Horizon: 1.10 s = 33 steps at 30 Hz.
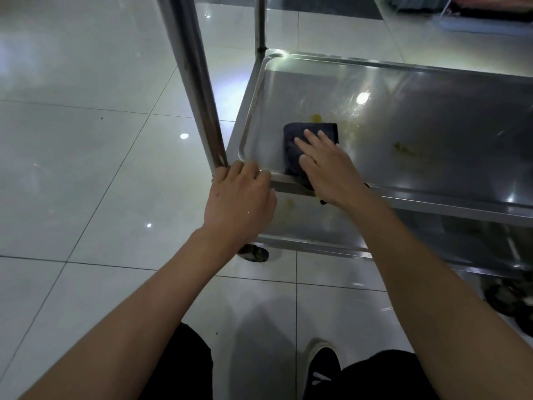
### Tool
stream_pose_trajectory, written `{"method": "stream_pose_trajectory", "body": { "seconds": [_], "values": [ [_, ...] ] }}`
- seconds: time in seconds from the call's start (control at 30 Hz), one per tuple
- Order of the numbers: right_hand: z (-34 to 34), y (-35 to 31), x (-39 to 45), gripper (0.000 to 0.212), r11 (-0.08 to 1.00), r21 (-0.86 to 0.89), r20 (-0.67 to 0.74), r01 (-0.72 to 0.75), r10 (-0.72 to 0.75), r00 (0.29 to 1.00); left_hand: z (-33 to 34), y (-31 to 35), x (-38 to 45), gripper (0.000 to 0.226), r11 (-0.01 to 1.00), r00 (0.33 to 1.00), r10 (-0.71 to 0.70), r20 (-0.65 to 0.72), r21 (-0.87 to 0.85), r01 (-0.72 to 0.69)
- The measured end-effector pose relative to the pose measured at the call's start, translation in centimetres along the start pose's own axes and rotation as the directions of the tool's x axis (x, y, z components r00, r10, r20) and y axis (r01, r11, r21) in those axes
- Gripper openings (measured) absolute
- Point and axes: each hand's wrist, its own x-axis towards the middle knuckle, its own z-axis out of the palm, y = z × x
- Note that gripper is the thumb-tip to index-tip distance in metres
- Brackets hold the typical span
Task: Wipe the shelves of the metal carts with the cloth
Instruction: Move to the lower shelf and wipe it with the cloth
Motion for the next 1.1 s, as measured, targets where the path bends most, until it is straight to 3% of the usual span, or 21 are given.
{"method": "stream_pose_trajectory", "body": {
  "seconds": [0.27,0.6,0.87,1.1],
  "values": [
    [-2.9,7.5,-3.7,0.053,0.991,-0.087,-0.026,-0.103,0.101,0.995,0.6,7.5,5.9,0.033,0.981,0.981,0.185,0.057,-0.075,-0.181],
    [-6.6,17.5,-9.0,0.048,0.96,-0.01,-0.159,-0.279,0.274,0.948,2.0,13.7,8.6,0.033,0.978,0.958,0.205,0.199,-0.086,-0.191],
    [-9.8,23.7,-11.9,0.051,0.868,-0.012,-0.195,-0.497,0.486,0.852,2.9,13.1,8.2,0.042,0.96,0.957,0.271,0.104,-0.107,-0.26],
    [-8.6,21.9,-10.7,0.053,0.893,-0.104,-0.171,-0.439,0.418,0.892,3.2,11.4,7.6,0.03,0.934,0.942,0.33,0.061,-0.168,-0.316]
  ]
}}
